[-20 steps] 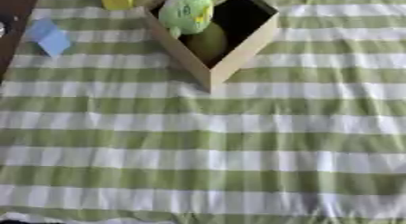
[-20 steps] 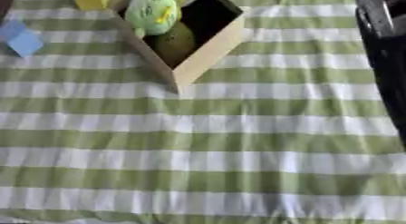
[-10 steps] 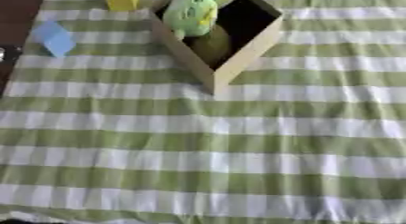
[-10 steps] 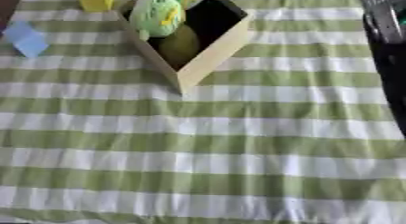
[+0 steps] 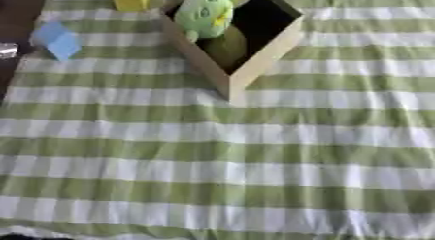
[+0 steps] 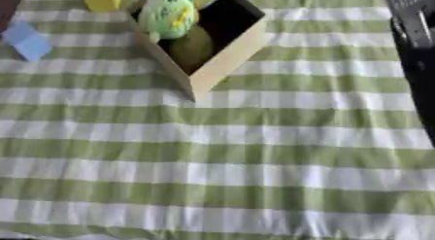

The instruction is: Pick up objects on the table and place them in the box.

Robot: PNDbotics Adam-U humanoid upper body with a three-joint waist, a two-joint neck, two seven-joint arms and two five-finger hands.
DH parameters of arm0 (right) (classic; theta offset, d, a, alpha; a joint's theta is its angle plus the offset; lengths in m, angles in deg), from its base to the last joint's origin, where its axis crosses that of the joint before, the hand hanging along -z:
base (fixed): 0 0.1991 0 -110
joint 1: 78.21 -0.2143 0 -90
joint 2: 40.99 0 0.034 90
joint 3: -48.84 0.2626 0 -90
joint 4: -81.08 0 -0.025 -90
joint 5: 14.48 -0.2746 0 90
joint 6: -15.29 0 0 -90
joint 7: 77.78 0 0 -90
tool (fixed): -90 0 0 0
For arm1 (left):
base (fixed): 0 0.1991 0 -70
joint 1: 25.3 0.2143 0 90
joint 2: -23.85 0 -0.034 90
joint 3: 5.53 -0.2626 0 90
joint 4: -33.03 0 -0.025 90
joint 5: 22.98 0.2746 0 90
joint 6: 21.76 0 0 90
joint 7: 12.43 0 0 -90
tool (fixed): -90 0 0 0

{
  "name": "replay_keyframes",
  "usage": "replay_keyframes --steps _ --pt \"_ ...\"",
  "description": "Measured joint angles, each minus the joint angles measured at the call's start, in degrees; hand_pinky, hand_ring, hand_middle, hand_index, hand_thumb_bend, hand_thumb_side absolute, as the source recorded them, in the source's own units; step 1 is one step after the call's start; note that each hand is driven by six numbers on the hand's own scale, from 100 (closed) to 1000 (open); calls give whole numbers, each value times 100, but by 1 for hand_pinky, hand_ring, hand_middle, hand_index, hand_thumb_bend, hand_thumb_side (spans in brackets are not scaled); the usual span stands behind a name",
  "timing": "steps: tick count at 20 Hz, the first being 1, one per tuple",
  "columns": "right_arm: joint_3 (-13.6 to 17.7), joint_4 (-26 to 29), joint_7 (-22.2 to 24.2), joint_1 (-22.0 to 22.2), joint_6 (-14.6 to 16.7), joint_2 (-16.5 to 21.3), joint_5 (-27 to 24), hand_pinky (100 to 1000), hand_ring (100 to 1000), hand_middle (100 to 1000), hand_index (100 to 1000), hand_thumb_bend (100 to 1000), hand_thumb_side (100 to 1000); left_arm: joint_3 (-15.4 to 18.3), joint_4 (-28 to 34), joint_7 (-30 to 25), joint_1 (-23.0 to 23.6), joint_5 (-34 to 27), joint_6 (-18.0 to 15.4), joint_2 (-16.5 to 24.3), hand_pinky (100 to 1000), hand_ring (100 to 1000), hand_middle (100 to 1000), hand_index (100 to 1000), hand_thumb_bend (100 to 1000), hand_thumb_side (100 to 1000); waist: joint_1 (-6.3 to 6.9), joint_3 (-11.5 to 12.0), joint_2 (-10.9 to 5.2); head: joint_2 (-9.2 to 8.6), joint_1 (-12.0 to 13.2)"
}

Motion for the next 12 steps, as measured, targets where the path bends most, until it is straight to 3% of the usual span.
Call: replay_keyframes --steps 4,8,12 --pt "1 -25 -17 5 -15 -2 -2 937 906 773 823 100 221 -94 -428 -67 -108 280 68 -155 908 867 781 893 471 494 0 -28 0 43 22" --pt "3 -58 -31 41 -24 -18 -8 938 905 771 822 100 235 -120 -807 103 -240 456 231 -389 895 857 770 887 437 526 0 -72 0 45 44" --pt "26 -74 -53 49 -39 -22 -21 939 904 769 822 100 248 -164 -1073 291 -337 600 412 -607 877 845 757 874 386 499 0 -108 0 46 63"
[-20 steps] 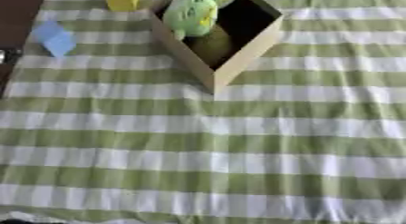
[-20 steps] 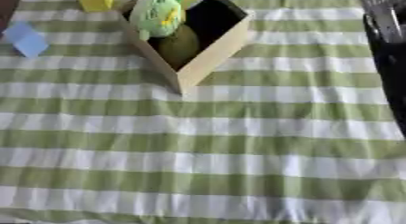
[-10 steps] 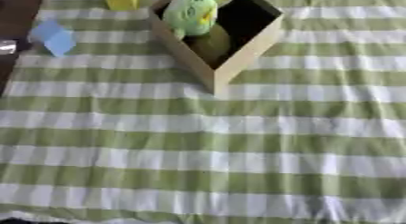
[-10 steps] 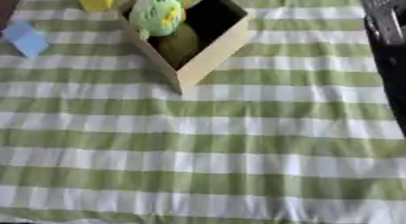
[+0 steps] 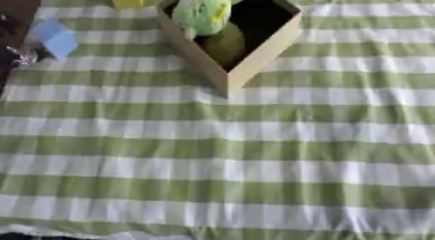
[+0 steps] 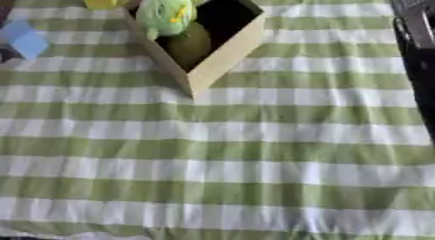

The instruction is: Pick up objects on the table and place them in the box.

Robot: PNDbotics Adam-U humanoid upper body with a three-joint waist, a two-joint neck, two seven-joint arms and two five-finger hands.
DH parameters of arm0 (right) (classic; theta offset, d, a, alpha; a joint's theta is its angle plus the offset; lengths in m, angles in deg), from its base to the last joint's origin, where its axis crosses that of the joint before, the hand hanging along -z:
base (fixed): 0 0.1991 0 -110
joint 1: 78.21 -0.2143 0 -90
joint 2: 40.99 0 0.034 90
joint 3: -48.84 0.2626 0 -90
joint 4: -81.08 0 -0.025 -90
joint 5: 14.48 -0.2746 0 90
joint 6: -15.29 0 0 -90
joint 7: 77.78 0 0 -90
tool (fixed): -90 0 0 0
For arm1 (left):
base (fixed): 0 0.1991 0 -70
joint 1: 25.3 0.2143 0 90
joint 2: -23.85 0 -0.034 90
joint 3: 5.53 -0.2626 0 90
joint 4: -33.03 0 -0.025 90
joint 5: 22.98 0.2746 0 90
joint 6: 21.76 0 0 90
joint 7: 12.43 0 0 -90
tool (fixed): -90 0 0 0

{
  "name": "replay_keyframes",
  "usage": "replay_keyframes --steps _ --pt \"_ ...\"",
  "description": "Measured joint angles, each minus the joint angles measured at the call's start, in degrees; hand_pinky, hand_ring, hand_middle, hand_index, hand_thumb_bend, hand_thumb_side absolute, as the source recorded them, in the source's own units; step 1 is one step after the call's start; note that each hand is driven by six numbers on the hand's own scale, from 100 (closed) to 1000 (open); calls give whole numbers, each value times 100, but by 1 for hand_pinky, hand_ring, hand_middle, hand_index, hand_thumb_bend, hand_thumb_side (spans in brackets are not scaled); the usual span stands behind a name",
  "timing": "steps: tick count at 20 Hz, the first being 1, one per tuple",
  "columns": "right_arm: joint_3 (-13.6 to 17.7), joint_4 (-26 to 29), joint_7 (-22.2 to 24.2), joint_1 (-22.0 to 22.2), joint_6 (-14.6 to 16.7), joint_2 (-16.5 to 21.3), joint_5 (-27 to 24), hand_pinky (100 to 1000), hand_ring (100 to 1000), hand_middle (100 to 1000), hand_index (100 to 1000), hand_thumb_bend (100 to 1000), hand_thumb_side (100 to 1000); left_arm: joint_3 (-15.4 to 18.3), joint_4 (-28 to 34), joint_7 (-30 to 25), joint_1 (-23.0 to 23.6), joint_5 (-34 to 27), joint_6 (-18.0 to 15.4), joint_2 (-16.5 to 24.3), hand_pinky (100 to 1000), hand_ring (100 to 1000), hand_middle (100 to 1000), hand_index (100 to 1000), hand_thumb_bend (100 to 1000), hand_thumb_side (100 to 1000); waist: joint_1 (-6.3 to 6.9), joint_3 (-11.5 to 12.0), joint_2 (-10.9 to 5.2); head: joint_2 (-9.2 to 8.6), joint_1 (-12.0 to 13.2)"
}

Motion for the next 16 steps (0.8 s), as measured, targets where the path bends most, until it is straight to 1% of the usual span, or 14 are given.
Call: replay_keyframes --steps 2,3,5,7,11,12,13,14,15,16 --pt "9 -14 -7 1 2 -2 -23 940 903 769 822 100 252 -11 -84 96 -33 90 74 -70 866 833 747 867 340 486 0 -18 0 0 12" --pt "10 -25 -12 1 2 -2 -37 940 903 768 821 100 256 -11 -121 145 -52 121 107 -100 854 820 734 860 278 477 0 -21 0 0 21" --pt "11 -32 -22 2 -3 -5 -45 940 903 768 821 100 259 -9 -178 250 -77 143 165 -155 849 814 728 856 256 478 0 -27 0 0 32" --pt "11 -39 -30 2 -10 -26 -47 941 902 767 821 100 267 -9 -216 343 -108 138 206 -210 839 797 694 843 224 481 0 -39 0 0 38" --pt "12 -79 -37 2 -14 -56 -68 942 901 765 821 100 281 -9 -283 458 -162 90 229 -313 834 785 670 827 206 483 0 -52 0 0 58" --pt "14 -86 -38 3 -15 -60 -77 942 901 765 821 100 285 -9 -297 472 -176 84 223 -334 826 767 628 786 173 457 0 -54 0 0 62" --pt "17 -91 -42 4 -14 -67 -88 942 901 765 821 100 286 -9 -315 482 -192 83 219 -355 824 763 620 778 168 453 0 -55 0 0 69" --pt "26 -99 -49 5 -14 -79 -93 942 901 764 821 100 294 -9 -317 498 -202 83 214 -359 805 720 559 702 100 373 0 -58 0 0 76" --pt "38 -100 -55 8 -17 -93 -97 943 901 764 821 100 295 -8 -316 528 -204 89 211 -372 800 707 548 685 100 353 0 -62 0 0 78" --pt "45 -101 -60 16 -22 -96 -104 943 901 764 821 100 299 -8 -308 578 -204 107 212 -382 783 663 519 649 100 282 0 -66 0 -1 78"
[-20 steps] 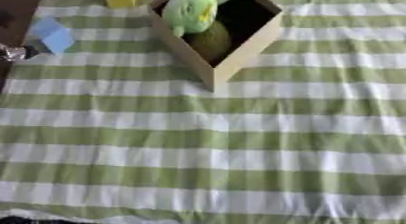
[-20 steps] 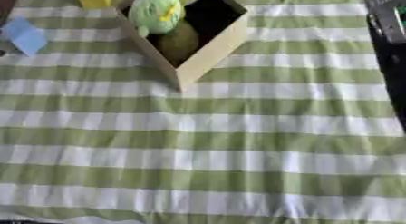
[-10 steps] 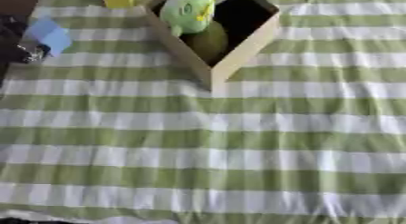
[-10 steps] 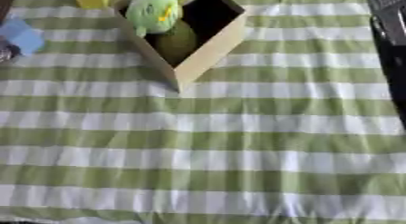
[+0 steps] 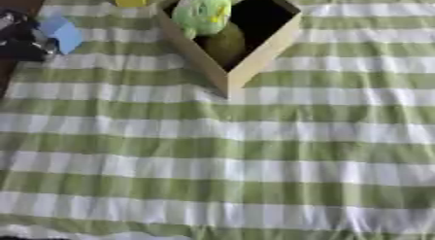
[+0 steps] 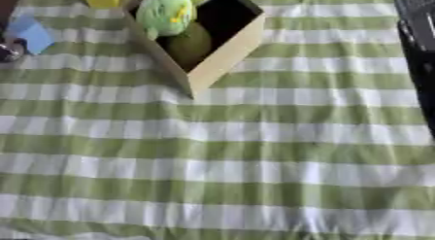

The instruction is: Pick up objects on the table and place them in the box.

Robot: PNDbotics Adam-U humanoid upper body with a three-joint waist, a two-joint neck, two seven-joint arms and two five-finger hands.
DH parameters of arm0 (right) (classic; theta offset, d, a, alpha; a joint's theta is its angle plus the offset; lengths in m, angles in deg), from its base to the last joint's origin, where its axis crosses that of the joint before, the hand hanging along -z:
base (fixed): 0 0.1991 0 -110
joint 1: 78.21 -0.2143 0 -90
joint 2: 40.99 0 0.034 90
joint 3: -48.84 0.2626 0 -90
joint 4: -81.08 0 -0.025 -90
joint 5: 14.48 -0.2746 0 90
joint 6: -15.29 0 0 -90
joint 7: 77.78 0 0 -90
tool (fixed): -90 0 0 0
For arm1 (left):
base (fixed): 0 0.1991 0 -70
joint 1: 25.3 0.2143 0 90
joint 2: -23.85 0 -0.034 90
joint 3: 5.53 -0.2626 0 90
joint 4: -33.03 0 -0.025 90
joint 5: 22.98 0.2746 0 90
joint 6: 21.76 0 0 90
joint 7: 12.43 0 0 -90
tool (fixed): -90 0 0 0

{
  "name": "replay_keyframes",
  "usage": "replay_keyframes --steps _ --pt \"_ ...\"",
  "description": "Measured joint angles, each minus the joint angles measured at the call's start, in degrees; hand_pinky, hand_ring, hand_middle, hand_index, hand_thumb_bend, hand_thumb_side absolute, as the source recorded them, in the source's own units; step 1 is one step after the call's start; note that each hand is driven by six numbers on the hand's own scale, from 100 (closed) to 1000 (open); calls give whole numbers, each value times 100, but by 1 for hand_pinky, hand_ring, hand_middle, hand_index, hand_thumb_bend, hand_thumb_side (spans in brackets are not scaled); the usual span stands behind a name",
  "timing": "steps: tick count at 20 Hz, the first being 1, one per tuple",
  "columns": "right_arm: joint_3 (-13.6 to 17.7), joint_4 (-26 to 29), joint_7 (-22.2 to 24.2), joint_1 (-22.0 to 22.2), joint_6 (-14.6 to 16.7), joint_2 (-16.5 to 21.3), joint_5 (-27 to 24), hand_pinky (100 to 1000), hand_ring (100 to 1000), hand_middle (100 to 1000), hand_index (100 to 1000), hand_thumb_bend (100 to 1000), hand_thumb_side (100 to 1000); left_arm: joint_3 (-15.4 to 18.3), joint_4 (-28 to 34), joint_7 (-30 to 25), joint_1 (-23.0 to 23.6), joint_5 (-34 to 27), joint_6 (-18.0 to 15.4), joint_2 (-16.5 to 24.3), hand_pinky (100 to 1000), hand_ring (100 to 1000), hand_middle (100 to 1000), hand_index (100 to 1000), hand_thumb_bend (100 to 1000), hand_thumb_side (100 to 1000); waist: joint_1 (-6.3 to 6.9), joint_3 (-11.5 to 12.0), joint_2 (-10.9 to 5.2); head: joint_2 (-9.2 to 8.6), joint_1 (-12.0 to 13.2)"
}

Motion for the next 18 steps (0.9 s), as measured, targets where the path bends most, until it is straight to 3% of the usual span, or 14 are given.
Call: replay_keyframes --steps 1,2,3,4,8,12,18 --pt "1 -2 -7 14 -7 0 -10 943 901 764 821 100 299 4 45 71 0 30 5 -11 781 657 515 644 100 278 0 -6 0 0 0" --pt "2 -2 -11 24 -10 0 -18 943 900 764 821 100 311 13 132 151 0 69 11 -14 772 632 494 613 100 500 0 -14 0 -1 0" --pt "4 -5 -16 34 -14 0 -29 943 900 764 821 100 299 36 270 236 0 115 16 -14 772 631 494 613 100 237 0 -16 0 -1 -1" --pt "7 -8 -22 35 -18 0 -33 943 900 764 821 100 297 61 459 312 -1 166 22 -13 765 614 482 590 100 208 0 -16 0 -1 -2" --pt "38 -18 -47 37 -27 0 -38 942 900 764 821 100 276 145 1468 404 -144 312 33 47 755 598 476 593 100 232 0 -12 0 -1 -5" --pt "79 -6 -87 26 -25 0 -38 941 899 764 822 100 241 96 2429 92 -483 69 64 31 760 603 487 609 100 260 0 -10 0 -1 -1" --pt "87 42 -96 -71 -18 -74 -37 941 900 764 822 100 248 -405 2756 -569 -1169 -271 -29 -667 763 610 498 615 100 297 0 -66 0 0 58"
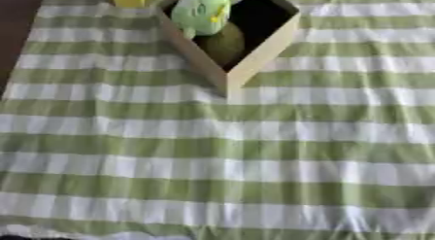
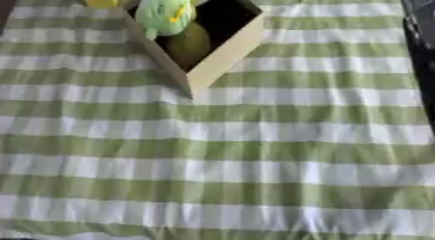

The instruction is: Pick up objects on the table and place them in the box.

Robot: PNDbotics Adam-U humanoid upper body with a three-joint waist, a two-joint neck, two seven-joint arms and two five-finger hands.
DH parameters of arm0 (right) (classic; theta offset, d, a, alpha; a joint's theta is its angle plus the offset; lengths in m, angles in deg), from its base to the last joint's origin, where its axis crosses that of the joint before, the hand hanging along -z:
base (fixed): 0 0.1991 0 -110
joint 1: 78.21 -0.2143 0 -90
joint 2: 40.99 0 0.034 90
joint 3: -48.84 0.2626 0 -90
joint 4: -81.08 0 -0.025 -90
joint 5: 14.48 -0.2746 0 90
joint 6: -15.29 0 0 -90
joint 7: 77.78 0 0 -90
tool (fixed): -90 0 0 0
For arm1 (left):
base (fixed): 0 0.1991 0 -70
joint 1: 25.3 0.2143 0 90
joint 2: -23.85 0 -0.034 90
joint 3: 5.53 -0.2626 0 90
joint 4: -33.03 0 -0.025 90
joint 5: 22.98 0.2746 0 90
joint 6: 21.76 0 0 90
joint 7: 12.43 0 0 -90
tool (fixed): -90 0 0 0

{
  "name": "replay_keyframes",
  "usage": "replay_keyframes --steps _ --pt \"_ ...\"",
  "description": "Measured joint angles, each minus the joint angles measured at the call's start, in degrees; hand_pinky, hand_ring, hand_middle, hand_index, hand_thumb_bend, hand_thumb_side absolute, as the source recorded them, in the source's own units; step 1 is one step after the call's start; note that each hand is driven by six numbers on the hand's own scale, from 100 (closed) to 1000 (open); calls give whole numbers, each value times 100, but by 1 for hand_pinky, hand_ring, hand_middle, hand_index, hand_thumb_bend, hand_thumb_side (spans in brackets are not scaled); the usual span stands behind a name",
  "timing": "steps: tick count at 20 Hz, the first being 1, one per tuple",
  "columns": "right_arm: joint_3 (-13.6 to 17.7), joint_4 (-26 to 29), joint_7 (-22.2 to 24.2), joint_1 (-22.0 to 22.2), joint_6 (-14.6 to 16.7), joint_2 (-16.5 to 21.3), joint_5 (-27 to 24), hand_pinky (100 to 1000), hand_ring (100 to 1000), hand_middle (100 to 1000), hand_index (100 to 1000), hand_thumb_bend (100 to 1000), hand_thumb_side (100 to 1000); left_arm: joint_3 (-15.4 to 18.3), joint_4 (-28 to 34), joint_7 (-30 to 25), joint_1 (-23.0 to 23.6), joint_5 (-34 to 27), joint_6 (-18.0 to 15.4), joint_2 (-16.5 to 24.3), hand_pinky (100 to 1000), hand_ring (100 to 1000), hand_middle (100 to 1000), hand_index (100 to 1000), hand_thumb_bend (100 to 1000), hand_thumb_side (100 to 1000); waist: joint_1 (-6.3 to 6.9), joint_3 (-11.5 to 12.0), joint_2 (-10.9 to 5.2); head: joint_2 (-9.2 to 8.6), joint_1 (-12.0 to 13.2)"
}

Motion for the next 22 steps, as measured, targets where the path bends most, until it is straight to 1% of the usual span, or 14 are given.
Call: replay_keyframes --steps 2,5,7,8,9,10,11,12,14,16,18,20,21,22 --pt "-4 0 6 -2 -3 -44 0 942 900 764 821 100 253 -172 -194 -153 -84 -17 -47 -290 763 616 503 619 100 306 0 -39 0 0 24" --pt "-5 1 12 -2 -9 -86 0 942 900 764 821 100 260 -375 -719 -265 -155 138 -153 -717 766 627 514 629 100 313 0 -81 0 0 55" --pt "-5 1 12 -2 -9 -97 0 942 900 763 821 100 266 -438 -1059 -280 -168 300 -264 -919 778 663 545 660 100 343 0 -106 0 0 68" --pt "-4 1 12 -1 -9 -103 0 942 900 763 821 100 268 -451 -1200 -289 -184 376 -326 -995 789 699 579 708 100 361 0 -108 0 0 70" --pt "-3 1 12 1 -9 -106 -1 942 900 763 820 100 271 -453 -1311 -299 -189 451 -388 -1047 819 764 659 816 100 395 0 -109 0 1 70" --pt "-2 1 12 2 -9 -109 -1 943 900 763 820 100 272 -452 -1386 -303 -189 518 -442 -1078 843 795 708 866 118 427 0 -109 0 1 70" --pt "0 1 11 5 -10 -112 -2 943 900 763 820 100 274 -444 -1431 -296 -186 587 -497 -1096 877 825 748 912 210 467 0 -109 0 1 68" --pt "1 1 10 8 -10 -113 -3 943 900 763 820 100 276 -431 -1435 -273 -183 641 -545 -1106 897 841 767 937 300 488 0 -108 0 2 65" --pt "13 1 9 21 -10 -114 -5 943 899 762 820 100 280 -370 -1364 -192 -178 743 -630 -1109 910 853 779 958 408 537 0 -100 0 4 61" --pt "18 1 7 55 -11 -114 -14 942 898 761 818 100 278 -265 -1185 -101 -176 798 -685 -1107 912 851 775 966 471 555 0 -93 0 5 46" --pt "20 1 5 56 -9 -114 -21 942 898 762 818 100 276 -118 -955 -9 -176 784 -684 -1102 904 842 763 949 465 541 0 -71 0 8 36" --pt "21 1 -2 56 -2 -114 -25 942 898 762 818 100 271 57 -709 91 -176 697 -625 -1042 890 828 748 911 346 504 0 -58 0 17 24" --pt "21 1 -5 56 1 -114 -27 942 899 762 819 100 268 142 -593 145 -176 631 -575 -1005 886 826 744 903 302 484 0 -55 0 23 15" --pt "22 1 -8 56 4 -114 -29 942 899 762 819 100 263 227 -492 207 -176 570 -513 -957 882 824 739 894 213 442 0 -47 0 26 5"
